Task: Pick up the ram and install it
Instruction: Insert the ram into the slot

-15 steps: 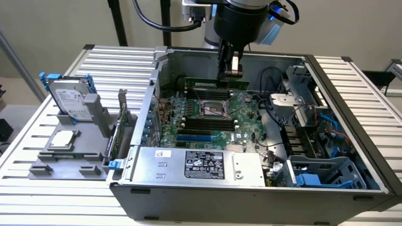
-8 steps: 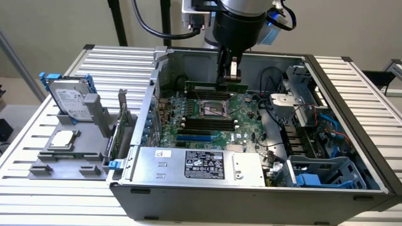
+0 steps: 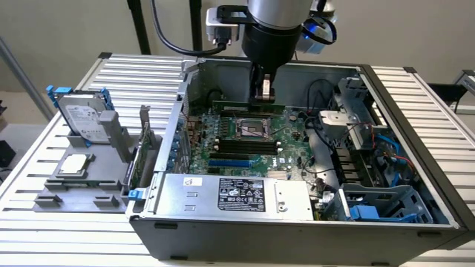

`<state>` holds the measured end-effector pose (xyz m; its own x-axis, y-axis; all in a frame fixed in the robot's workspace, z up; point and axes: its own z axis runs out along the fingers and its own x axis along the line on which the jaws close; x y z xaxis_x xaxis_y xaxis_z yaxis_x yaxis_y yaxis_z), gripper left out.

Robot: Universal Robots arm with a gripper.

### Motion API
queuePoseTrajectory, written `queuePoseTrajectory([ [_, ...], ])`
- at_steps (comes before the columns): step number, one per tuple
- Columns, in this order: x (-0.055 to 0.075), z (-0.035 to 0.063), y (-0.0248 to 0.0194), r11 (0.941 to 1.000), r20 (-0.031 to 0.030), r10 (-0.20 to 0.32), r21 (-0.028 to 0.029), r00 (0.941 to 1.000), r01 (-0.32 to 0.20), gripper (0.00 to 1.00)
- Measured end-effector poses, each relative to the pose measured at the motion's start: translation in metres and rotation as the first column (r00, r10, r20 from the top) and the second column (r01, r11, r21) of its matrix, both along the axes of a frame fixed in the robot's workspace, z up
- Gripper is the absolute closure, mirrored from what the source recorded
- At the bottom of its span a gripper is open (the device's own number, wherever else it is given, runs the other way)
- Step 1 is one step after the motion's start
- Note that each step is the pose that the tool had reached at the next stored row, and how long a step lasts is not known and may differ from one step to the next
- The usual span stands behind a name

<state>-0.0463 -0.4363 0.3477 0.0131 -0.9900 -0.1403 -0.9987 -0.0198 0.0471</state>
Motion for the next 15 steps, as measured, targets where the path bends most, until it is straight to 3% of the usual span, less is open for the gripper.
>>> queuePoseTrajectory([
  [4, -0.001, -0.0072, 0.0121, 1.0, 0.0005, 0.0, -0.0008, 1.0, 0.0, 0.86],
  [7, -0.001, -0.0126, 0.0186, 1.0, 0.0003, 0.0, -0.0021, 1.0, 0.0, 0.86],
  [10, -0.001, -0.018, 0.0228, 1.0, 0.0004, 0.0, -0.0046, 1.0, 0.0, 0.86],
  [15, 0.0, -0.0257, 0.0262, 0.9999, 0.0005, 0.0, -0.0146, 1.0, 0.0, 0.86],
])
